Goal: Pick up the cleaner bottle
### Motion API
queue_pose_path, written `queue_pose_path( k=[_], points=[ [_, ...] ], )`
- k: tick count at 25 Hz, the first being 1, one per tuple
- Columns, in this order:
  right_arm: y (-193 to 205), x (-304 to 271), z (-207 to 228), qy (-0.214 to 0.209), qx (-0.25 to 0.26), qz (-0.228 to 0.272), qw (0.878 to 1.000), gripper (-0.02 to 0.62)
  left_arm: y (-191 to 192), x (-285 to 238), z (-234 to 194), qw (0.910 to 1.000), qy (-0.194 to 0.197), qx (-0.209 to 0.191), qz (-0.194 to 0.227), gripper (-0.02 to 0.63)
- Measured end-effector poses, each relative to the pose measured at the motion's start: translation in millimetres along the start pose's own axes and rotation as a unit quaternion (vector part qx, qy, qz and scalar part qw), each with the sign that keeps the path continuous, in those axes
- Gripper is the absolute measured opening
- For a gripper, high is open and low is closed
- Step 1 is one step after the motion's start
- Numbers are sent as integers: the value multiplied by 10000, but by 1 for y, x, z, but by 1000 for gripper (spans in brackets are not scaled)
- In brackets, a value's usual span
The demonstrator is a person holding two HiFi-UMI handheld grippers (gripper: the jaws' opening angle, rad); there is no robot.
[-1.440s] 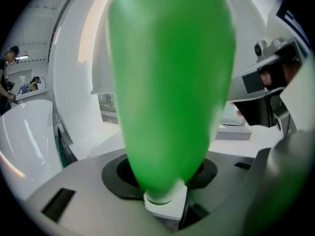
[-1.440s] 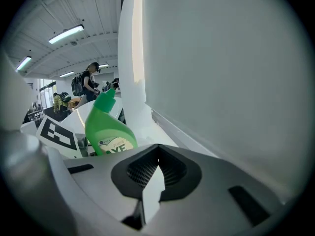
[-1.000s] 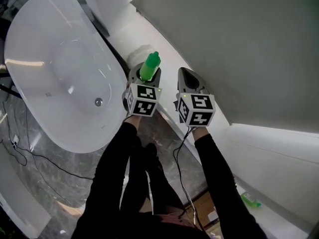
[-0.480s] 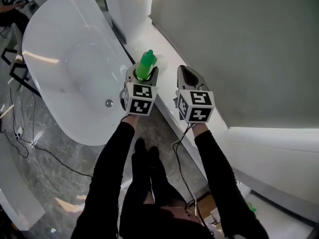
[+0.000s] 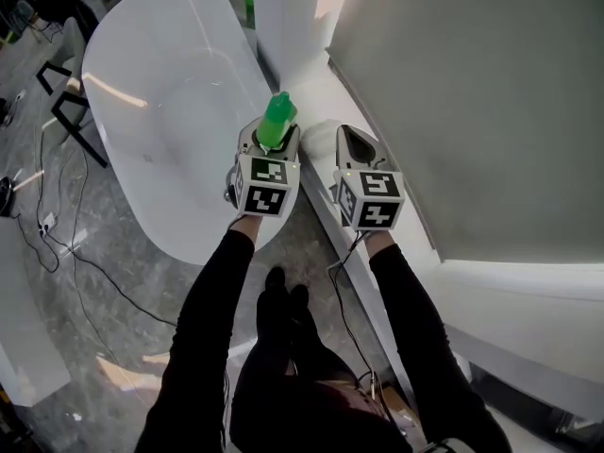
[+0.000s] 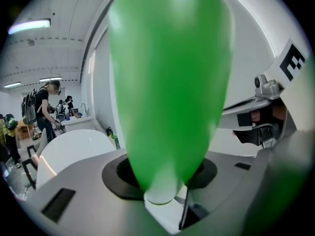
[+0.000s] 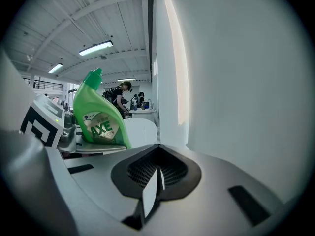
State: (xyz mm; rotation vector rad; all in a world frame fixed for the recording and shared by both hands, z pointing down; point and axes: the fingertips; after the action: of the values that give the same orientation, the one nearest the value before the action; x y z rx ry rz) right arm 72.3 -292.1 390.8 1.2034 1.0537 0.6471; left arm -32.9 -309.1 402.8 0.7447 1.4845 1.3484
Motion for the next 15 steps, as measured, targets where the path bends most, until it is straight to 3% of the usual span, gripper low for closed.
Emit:
queue_pose_path(
  k=[15],
  points=[
    [-24,-31,-106,-902,290,25,9955,2,11,78,-90,9961,-853,144,-175,196]
  ],
)
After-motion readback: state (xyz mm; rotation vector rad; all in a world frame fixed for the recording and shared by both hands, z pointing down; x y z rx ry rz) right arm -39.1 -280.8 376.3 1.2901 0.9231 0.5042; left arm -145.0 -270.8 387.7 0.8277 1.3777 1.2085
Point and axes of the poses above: the fingertips, and each gripper's own axes: x backward along the fingers, z to its right, y out of its underside, and after that the axes turned 2 degrees about z, right-handed
